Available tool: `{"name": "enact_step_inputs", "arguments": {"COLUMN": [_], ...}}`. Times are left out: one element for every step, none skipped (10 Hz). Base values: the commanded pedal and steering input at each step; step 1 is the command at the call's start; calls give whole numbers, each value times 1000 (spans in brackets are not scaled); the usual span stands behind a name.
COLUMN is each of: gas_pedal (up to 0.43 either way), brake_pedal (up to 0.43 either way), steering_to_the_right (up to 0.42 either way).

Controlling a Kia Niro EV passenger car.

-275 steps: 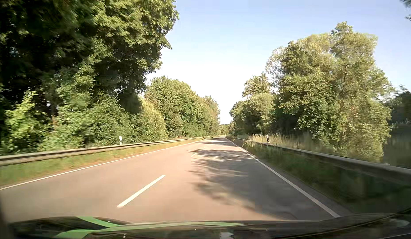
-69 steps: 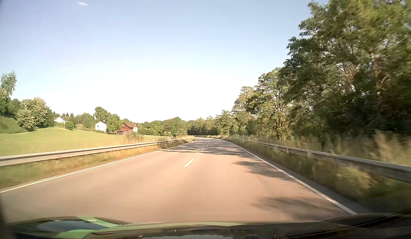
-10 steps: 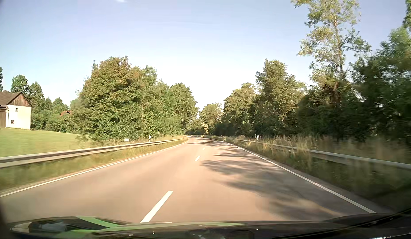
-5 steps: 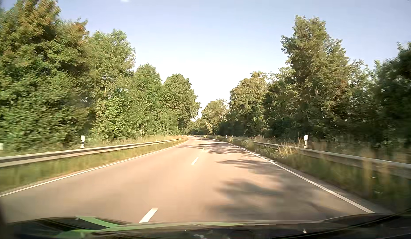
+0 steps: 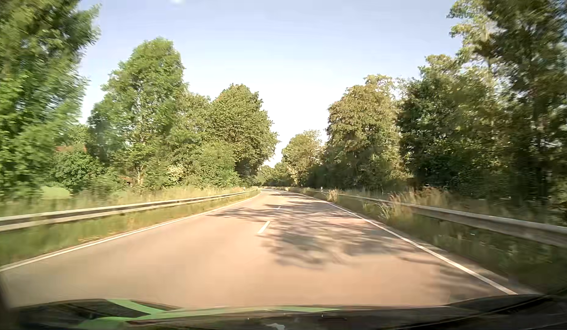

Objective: Follow the waypoints while adhering to traffic rules and regulations

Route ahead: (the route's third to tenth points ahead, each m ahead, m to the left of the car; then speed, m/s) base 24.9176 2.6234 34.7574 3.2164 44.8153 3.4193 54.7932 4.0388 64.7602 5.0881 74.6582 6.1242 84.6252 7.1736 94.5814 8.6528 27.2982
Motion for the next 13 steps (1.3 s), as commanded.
{"name": "enact_step_inputs", "arguments": {"gas_pedal": [268,280,280,287,287,287,287,287,280,280,268,268,280], "brake_pedal": [0,0,0,0,0,0,0,0,0,0,0,0,0], "steering_to_the_right": [-9,-9,-9,-9,-9,-9,-9,-9,-9,-9,-9,-9,-9]}}
